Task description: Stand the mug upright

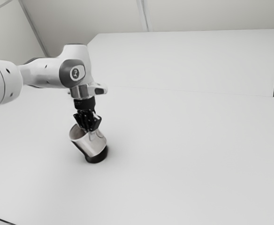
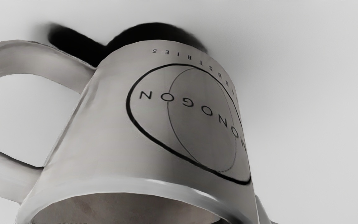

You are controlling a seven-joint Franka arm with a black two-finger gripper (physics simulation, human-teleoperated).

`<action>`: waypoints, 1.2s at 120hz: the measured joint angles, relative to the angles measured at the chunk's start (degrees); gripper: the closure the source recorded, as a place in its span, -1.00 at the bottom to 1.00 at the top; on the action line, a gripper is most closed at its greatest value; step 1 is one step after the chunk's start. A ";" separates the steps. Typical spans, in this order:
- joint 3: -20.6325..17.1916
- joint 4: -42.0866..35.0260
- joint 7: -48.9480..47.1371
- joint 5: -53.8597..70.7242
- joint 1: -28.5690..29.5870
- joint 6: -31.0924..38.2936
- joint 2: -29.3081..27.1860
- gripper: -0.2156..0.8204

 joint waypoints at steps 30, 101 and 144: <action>-0.03 0.01 -5.76 2.53 -1.10 3.89 1.94 0.93; 0.62 -0.34 -12.74 1.60 -2.75 6.24 -1.44 -0.42; -1.19 9.09 -15.16 2.47 -0.33 5.14 -8.77 -0.55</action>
